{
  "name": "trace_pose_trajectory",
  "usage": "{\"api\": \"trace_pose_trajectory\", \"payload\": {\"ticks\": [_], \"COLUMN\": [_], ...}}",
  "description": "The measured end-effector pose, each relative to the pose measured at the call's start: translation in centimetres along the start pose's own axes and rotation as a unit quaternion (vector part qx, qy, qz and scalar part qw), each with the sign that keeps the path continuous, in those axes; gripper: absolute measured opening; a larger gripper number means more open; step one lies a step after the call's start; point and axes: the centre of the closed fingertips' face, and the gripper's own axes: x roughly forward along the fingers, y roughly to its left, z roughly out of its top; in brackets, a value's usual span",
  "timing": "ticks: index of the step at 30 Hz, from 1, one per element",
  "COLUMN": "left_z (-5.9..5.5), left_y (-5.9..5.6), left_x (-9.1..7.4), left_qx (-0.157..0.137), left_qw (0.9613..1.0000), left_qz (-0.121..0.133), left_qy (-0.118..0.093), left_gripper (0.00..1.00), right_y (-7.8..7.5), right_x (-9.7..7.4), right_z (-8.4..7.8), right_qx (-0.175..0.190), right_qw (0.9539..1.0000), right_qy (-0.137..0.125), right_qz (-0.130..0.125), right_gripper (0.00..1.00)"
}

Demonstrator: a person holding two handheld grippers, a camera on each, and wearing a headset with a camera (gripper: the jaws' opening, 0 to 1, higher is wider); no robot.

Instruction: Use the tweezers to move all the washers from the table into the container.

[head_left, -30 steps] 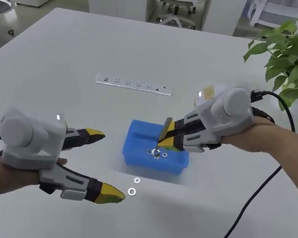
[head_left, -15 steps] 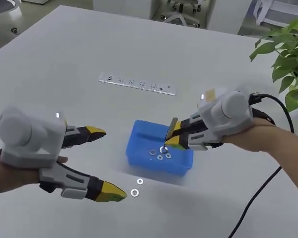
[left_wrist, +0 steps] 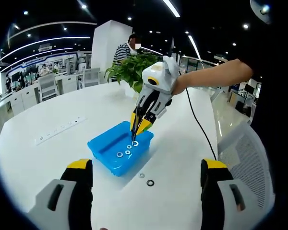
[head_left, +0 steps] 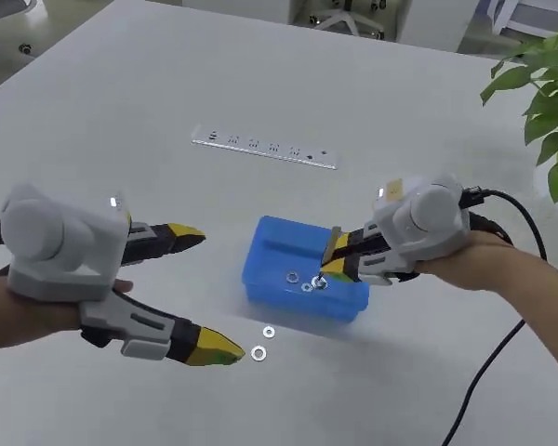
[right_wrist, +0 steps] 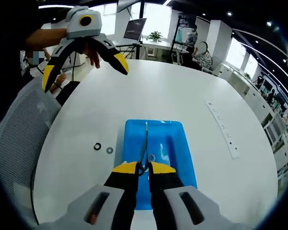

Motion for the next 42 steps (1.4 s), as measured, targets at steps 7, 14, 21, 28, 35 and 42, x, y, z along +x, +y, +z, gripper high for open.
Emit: {"api": "trace_pose_trajectory", "payload": {"ticks": [7, 14, 21, 28, 35, 42], "left_z": [0.2, 0.5, 1.2, 2.0, 2.9, 4.1], "left_y": [0.0, 0.1, 0.4, 0.6, 0.9, 1.3], "left_x": [0.1, 0.4, 1.3, 2.4, 3.8, 5.1], "left_qx": [0.002, 0.005, 0.018, 0.045, 0.071, 0.093], "left_qw": [1.0, 1.0, 0.9997, 0.9985, 0.9965, 0.9939], "left_qz": [-0.001, -0.005, -0.018, -0.03, -0.043, -0.057], "left_qy": [0.001, 0.001, 0.001, 0.007, 0.008, 0.01], "left_gripper": [0.99, 0.95, 0.79, 0.65, 0.49, 0.34], "right_y": [0.1, -0.1, -0.1, 0.0, 0.5, 0.3], "right_x": [0.7, 1.2, 1.6, 1.8, 2.0, 2.0], "right_z": [-1.2, -2.2, -2.6, -2.8, -3.0, -3.0], "right_qx": [0.008, 0.02, 0.024, 0.023, 0.017, 0.018], "right_qw": [0.9999, 0.9997, 0.9996, 0.9996, 0.9996, 0.9996], "right_qy": [0.008, 0.014, 0.017, 0.018, 0.022, 0.019], "right_qz": [-0.004, -0.005, -0.004, -0.001, 0.003, 0.005], "right_gripper": [0.09, 0.09, 0.09, 0.09, 0.1, 0.1]}}
